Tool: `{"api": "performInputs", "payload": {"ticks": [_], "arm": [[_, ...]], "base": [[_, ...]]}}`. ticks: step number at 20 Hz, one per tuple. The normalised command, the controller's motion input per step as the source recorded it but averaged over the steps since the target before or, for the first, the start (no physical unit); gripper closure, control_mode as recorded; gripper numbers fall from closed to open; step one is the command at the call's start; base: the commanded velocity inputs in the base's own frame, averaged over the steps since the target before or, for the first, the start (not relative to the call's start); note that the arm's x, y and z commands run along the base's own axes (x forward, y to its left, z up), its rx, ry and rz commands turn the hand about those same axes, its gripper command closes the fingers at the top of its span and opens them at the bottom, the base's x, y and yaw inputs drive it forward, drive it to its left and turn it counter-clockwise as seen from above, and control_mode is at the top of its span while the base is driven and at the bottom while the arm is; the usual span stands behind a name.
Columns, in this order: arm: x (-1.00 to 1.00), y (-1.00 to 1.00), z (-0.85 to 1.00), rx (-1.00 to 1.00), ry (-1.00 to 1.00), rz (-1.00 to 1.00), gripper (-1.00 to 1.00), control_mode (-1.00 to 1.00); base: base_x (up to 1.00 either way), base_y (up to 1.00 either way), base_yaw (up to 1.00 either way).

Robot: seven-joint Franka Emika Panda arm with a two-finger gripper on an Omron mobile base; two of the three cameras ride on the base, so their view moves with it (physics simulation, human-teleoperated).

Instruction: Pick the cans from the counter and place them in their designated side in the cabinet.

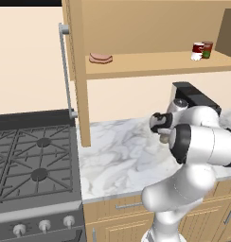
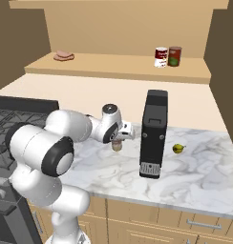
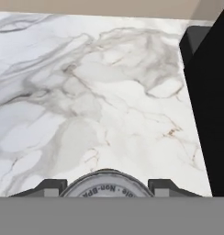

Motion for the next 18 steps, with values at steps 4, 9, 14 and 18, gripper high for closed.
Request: {"api": "performInputs", "payload": {"ticks": [4,9,14,18], "arm": [[-0.13,0.00,0.56,0.00,-0.04,0.03,1.00,-1.00],[-0.37,0.00,0.51,0.00,0.00,0.01,1.00,-1.00],[-0.55,0.00,0.47,0.00,0.01,0.01,1.00,-1.00],[-0.53,0.00,0.47,0.00,0.01,0.01,1.00,-1.00]], "base": [[0.00,0.00,0.00],[0.00,0.00,0.00],[0.00,0.00,0.00],[0.00,0.00,0.00]]}}
